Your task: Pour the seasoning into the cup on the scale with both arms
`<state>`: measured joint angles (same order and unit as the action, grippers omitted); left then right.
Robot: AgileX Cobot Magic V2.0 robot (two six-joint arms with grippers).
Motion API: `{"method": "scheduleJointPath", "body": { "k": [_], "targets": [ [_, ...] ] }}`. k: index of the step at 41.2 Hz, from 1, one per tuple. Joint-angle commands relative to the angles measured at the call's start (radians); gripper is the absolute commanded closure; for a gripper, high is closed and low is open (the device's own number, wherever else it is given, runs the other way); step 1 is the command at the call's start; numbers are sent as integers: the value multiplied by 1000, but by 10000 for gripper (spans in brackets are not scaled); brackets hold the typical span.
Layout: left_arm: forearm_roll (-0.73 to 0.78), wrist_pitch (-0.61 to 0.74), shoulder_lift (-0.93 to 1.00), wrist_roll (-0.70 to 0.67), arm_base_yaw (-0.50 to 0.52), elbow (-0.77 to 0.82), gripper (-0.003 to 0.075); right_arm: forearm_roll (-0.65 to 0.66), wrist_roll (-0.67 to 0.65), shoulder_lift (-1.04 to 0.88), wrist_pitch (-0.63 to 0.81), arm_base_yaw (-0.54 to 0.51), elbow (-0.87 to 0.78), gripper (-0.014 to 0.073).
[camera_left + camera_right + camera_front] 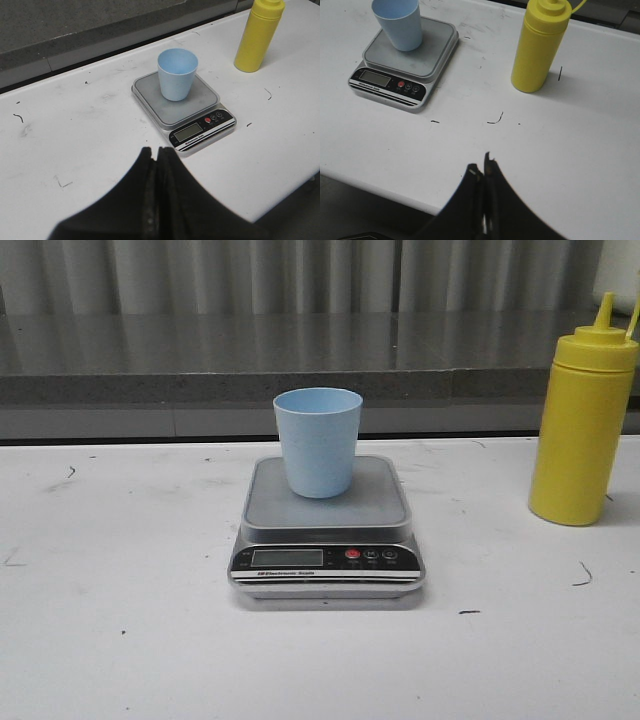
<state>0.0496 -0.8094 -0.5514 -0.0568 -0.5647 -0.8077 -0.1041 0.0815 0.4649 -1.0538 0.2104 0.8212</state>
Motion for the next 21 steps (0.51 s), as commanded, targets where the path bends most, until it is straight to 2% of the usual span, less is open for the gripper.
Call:
{"method": "scheduleJointPath", "body": {
  "k": [1,8,13,21],
  "targets": [
    [-7,77,6,-2,-6,-16,740,-2,8,6,57,-7,21,713],
    [1,184,74,-2,115,95,740,-1,8,6,58,-7,21,713],
    [-27,383,178,-2,284,251,740,-1,8,6,58,-7,21,713],
    [-62,698,353,-2,460,569,740,-1,8,6,58,-7,21,713]
  ]
}}
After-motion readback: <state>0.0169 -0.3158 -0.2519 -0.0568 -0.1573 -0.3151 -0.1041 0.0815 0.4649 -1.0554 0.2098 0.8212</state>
